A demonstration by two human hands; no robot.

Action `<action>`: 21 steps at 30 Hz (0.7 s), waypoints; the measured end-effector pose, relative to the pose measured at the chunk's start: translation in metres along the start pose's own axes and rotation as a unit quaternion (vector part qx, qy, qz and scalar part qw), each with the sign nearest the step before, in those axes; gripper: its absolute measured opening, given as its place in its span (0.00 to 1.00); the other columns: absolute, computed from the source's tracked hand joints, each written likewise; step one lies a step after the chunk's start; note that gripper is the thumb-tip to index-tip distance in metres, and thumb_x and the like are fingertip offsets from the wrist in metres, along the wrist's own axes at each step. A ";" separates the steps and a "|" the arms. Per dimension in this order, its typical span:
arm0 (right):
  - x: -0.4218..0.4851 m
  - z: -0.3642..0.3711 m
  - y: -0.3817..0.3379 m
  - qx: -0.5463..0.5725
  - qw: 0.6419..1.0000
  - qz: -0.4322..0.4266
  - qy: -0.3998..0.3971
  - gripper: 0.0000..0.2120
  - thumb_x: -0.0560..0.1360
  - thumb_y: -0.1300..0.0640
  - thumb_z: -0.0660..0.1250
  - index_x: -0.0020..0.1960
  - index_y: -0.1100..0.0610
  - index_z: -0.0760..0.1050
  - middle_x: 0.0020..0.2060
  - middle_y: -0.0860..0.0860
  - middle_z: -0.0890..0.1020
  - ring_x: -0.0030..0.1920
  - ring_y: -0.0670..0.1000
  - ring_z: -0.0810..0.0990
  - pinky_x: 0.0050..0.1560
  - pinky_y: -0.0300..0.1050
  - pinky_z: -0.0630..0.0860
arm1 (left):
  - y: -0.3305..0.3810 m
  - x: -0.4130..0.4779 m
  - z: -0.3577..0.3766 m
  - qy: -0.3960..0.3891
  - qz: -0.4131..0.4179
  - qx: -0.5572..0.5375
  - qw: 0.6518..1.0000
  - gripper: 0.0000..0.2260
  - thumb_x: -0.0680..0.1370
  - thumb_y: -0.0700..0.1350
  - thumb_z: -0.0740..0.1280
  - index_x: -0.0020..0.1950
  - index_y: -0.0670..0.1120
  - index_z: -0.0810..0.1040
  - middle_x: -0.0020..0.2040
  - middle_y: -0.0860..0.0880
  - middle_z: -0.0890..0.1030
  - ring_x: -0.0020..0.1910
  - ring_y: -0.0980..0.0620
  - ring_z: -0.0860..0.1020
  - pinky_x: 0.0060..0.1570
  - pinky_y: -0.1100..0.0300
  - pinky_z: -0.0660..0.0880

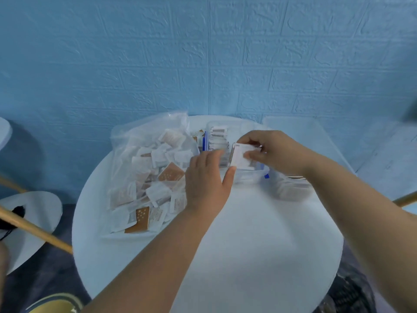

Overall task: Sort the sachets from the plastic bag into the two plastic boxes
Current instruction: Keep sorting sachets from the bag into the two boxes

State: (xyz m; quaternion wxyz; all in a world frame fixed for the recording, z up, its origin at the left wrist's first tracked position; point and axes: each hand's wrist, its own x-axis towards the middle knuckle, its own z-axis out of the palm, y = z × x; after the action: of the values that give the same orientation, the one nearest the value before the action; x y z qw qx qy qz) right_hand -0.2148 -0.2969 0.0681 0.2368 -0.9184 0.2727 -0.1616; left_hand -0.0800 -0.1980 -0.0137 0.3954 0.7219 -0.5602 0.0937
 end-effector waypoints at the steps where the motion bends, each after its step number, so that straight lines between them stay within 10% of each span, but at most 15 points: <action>1: 0.006 -0.002 0.007 0.006 1.000 0.018 0.014 0.11 0.74 0.64 0.66 0.53 0.54 0.76 0.43 0.43 0.77 0.44 0.45 0.74 0.43 0.25 0.66 | -0.004 -0.002 0.005 -0.002 -0.023 -0.001 1.000 0.20 0.74 0.52 0.67 0.60 0.41 0.74 0.55 0.42 0.77 0.54 0.41 0.74 0.53 0.49 0.72; 7: 0.033 0.005 0.037 -0.053 0.996 0.064 -0.028 0.09 0.70 0.64 0.66 0.47 0.53 0.73 0.41 0.47 0.76 0.44 0.49 0.73 0.41 0.38 0.66 | -0.019 -0.028 0.023 -0.045 -0.110 -0.055 0.991 0.33 0.71 0.52 0.71 0.71 0.41 0.63 0.68 0.42 0.68 0.67 0.43 0.66 0.65 0.50 0.65; 21: 0.050 0.017 0.036 -0.232 0.955 0.029 -0.182 0.06 0.73 0.60 0.62 0.49 0.55 0.72 0.31 0.44 0.70 0.32 0.44 0.68 0.37 0.40 0.64 | -0.021 -0.028 0.027 -0.023 -0.109 -0.040 0.993 0.30 0.72 0.46 0.71 0.71 0.42 0.64 0.67 0.42 0.69 0.64 0.43 0.69 0.62 0.49 0.68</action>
State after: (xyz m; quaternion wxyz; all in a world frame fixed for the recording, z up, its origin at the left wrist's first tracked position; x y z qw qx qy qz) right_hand -0.1826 -0.3467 0.0433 0.0674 -0.9535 0.2817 0.0827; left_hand -0.0801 -0.1948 -0.0578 0.4191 0.7642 -0.4902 0.0105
